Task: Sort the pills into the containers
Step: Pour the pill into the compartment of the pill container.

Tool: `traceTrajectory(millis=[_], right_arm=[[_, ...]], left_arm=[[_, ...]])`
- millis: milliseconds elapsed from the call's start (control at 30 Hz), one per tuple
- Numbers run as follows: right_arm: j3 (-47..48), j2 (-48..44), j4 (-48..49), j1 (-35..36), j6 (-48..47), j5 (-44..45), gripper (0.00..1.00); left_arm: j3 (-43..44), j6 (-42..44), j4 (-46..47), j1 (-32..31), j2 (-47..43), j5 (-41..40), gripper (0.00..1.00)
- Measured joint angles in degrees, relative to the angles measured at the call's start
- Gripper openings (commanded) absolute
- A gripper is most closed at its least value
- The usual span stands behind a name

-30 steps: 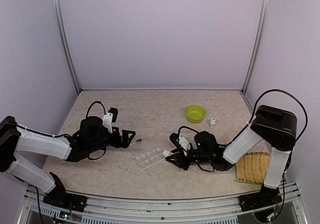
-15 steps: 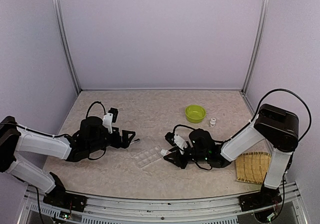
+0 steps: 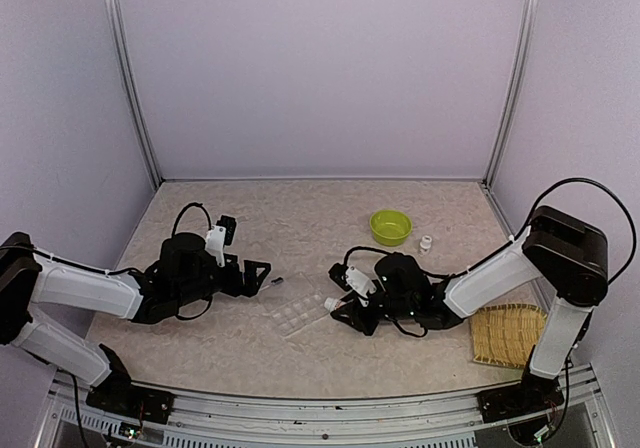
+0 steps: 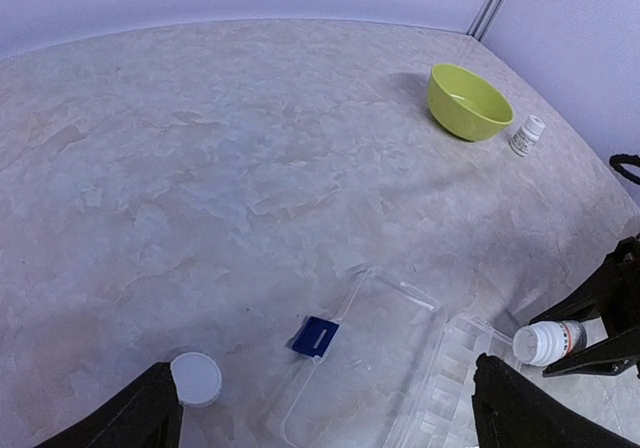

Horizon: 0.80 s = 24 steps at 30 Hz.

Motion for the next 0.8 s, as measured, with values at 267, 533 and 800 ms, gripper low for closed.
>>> traceTrajectory(millis=[267, 533, 800], right_arm=[[2.1, -0.3, -4.4, 0.0, -1.4, 0.5, 0.00], [2.3, -1.0, -6.3, 0.0, -1.8, 0.7, 0.00], [2.3, -2.0, -8.3, 0.0, -2.2, 1.0, 0.00]], left_arm=[[0.0, 0.0, 0.0, 0.0, 0.0, 0.0, 0.99], [0.0, 0.0, -0.1, 0.0, 0.0, 0.0, 0.99], [0.0, 0.0, -0.2, 0.0, 0.0, 0.0, 0.99]])
